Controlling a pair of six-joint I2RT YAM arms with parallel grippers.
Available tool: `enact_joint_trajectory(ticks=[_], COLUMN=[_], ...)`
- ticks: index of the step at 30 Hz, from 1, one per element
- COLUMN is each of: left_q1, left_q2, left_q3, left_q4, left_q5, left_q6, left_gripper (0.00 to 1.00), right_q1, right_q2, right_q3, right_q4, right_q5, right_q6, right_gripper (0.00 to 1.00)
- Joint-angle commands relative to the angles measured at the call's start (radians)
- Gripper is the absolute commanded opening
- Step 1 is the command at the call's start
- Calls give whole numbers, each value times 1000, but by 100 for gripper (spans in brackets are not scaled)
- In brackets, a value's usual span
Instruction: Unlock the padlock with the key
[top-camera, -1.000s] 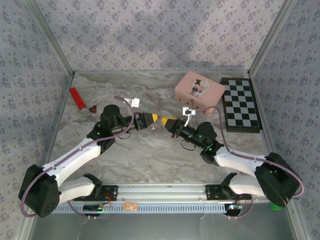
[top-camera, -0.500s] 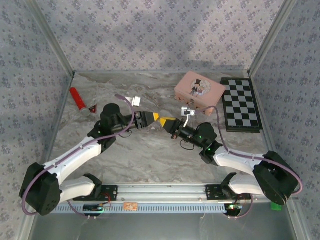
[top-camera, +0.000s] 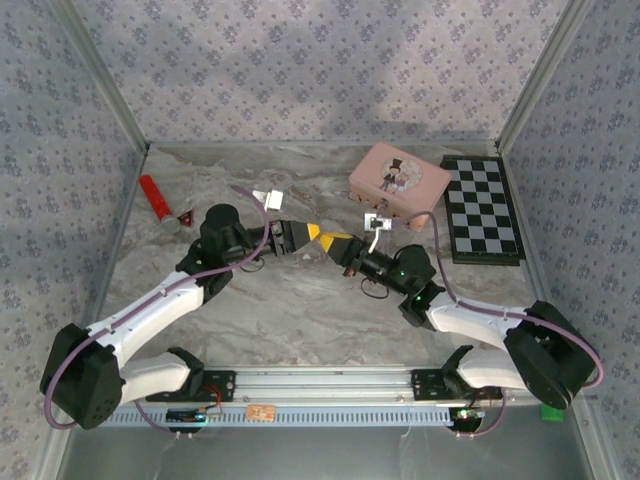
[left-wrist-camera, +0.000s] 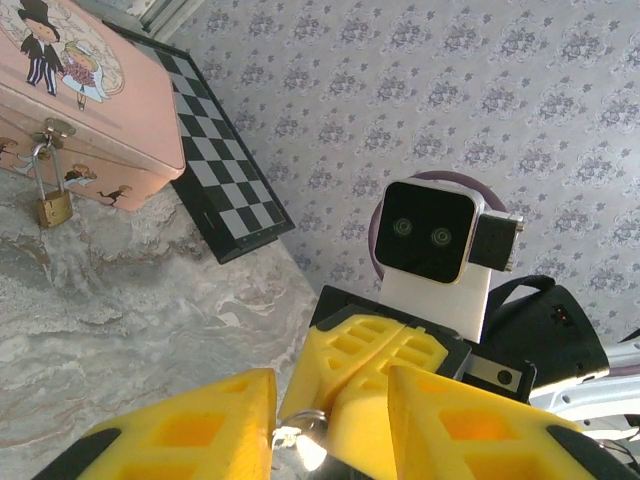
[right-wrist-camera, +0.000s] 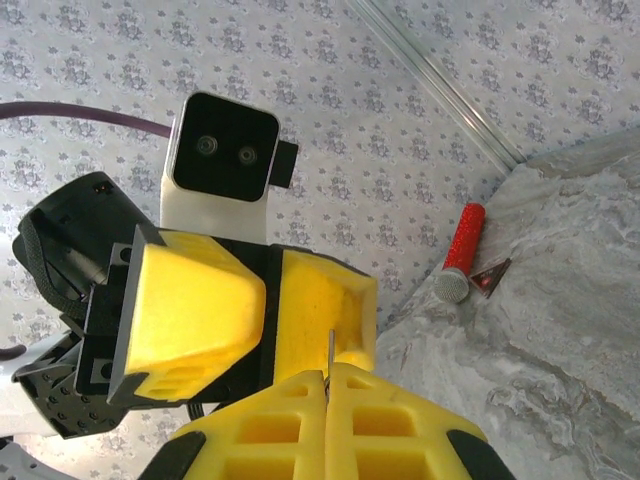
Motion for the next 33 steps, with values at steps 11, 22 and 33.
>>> enact_joint_trajectory(ticks=[11, 22, 33], left_q1=[-2, -19, -34], left_q2=[1, -2, -17], left_q3=[29, 29, 31], left_q4=[35, 38, 12], left_q5=[43, 44, 27], left_q6=[15, 41, 64], left_gripper=[30, 20, 9], right_q1=[-13, -23, -24], right_q2=[18, 44, 51], right_q3=[6, -2, -8], right_q4=[57, 92, 92], right_q5=[-14, -12, -6], right_q6=[31, 65, 69], right_gripper=[0, 0, 0])
